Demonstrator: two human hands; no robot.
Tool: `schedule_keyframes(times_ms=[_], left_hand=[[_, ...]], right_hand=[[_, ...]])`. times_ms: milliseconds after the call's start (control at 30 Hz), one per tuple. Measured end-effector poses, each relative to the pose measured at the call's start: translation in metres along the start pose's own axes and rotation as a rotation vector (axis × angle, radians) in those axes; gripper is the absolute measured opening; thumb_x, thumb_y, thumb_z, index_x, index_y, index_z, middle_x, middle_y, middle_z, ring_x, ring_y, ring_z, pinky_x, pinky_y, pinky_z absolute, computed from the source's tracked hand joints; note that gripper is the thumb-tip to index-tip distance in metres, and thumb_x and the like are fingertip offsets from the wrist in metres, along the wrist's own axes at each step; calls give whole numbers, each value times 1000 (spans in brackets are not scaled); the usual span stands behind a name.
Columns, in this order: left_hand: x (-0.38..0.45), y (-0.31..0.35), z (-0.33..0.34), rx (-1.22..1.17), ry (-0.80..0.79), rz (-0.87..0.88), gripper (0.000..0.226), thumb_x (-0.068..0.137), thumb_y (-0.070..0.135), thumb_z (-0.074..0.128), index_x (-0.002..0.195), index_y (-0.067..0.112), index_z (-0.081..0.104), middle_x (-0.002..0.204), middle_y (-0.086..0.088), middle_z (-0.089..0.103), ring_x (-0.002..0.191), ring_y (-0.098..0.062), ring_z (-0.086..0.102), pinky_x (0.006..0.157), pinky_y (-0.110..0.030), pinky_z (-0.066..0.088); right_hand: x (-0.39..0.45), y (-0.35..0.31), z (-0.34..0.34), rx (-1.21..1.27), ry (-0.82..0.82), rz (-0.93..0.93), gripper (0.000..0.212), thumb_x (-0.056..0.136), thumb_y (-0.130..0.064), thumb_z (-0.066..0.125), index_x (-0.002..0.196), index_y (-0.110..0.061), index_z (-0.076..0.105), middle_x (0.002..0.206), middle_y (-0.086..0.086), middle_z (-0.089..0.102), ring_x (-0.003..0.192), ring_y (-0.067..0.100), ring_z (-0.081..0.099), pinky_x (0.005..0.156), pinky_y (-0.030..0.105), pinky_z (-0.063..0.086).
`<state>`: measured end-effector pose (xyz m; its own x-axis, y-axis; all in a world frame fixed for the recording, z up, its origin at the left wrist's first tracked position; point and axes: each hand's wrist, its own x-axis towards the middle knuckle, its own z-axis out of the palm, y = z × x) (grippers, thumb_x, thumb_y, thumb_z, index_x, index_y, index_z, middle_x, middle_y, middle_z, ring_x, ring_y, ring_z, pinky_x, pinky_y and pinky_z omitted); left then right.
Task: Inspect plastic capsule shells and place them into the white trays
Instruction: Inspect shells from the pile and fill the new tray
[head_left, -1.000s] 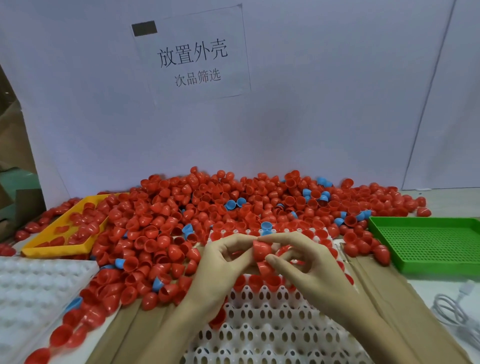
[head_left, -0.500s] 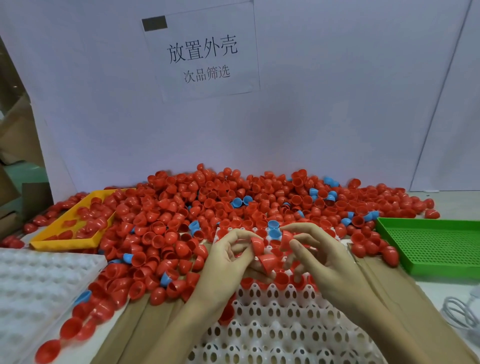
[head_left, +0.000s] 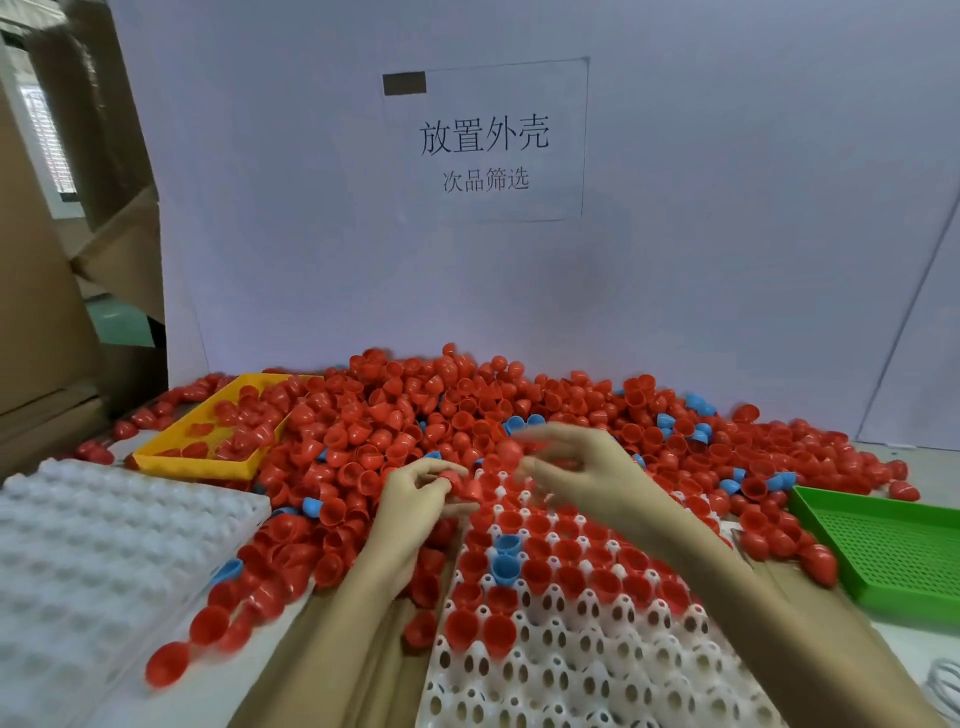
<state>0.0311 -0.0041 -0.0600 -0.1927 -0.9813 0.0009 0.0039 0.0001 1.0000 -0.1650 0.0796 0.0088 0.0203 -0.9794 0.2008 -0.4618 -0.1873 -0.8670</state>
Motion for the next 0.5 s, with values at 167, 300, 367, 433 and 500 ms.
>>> schedule_keyframes(times_ms=[167, 300, 367, 433, 500], left_hand=[[1, 2, -12, -184, -22, -72, 30, 105, -5, 48, 105, -2, 77, 117, -20, 72, 88, -36, 79, 83, -36, 65], [-2, 10, -9, -288, -90, -54, 22, 103, -4, 55, 110, -5, 76, 108, -23, 76, 93, -35, 79, 82, -34, 64], [-6, 14, -5, -343, -154, -64, 20, 102, -4, 56, 112, -8, 74, 101, -22, 77, 86, -33, 78, 73, -29, 63], [-11, 19, 0, -340, -222, -73, 18, 102, -2, 58, 112, -9, 72, 95, -20, 75, 77, -27, 74, 64, -25, 61], [-16, 20, 5, -297, -285, -65, 16, 102, 1, 59, 109, -8, 70, 91, -19, 72, 72, -24, 71, 59, -23, 57]], right_hand=[[41, -25, 14, 116, 33, -16, 72, 104, -4, 62, 165, -20, 25, 150, 5, 58, 108, 12, 75, 89, 31, 63], [21, -5, 19, -178, 35, -67, 49, 104, -12, 62, 150, -24, 50, 136, -2, 69, 103, 9, 75, 90, 35, 63], [5, 7, 20, -251, 27, -76, 42, 104, -21, 64, 144, -30, 56, 127, -8, 70, 99, 5, 73, 88, 33, 63], [-10, 15, 19, -249, 11, -83, 40, 101, -31, 69, 140, -34, 60, 122, -12, 69, 100, 1, 72, 89, 29, 63], [-22, 21, 17, -225, 27, -88, 39, 97, -34, 74, 135, -36, 65, 117, -14, 70, 101, 0, 72, 89, 27, 62]])
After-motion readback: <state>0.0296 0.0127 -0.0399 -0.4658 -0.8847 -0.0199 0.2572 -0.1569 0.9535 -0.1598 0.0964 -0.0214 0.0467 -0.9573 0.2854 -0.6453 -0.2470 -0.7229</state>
